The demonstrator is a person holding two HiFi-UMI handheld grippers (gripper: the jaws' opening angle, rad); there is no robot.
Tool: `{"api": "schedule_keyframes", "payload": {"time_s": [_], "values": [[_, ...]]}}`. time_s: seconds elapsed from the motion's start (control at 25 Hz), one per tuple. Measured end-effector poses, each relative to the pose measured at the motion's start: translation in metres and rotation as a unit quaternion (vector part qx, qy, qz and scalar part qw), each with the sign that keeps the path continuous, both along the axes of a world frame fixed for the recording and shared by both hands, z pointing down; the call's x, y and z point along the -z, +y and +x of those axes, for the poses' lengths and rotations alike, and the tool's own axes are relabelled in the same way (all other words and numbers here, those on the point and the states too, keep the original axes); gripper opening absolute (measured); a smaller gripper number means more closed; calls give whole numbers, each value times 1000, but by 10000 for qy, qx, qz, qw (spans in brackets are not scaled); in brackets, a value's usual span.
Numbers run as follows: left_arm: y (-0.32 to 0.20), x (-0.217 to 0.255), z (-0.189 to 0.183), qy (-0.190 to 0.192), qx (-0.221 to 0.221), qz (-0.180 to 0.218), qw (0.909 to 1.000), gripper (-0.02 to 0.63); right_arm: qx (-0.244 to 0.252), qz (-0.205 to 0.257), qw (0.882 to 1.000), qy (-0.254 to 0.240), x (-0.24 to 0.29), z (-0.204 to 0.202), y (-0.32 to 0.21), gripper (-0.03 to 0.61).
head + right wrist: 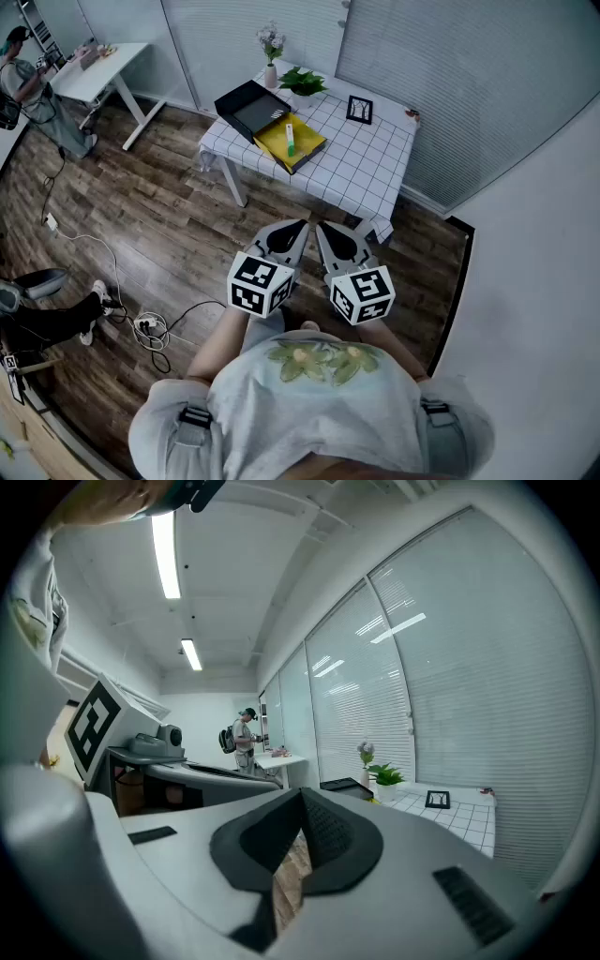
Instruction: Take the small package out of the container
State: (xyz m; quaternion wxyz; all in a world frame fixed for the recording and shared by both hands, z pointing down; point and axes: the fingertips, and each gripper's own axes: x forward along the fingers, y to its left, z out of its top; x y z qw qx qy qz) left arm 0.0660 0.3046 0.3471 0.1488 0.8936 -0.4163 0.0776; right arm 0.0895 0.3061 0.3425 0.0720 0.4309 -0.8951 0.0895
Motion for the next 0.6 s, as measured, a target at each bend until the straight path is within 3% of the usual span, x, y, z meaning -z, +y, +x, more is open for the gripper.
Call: {"api": "schedule_keyframes", "payload": {"time_s": [0.24, 0.6], "values": [[-19, -2, -15, 5, -24, 108, 9999, 6, -103, -94, 9997, 179, -13, -13, -23, 6], [-63, -16, -69, -53, 15, 74, 10000, 6, -271, -175, 9993, 212, -26, -48, -73, 6]]}}
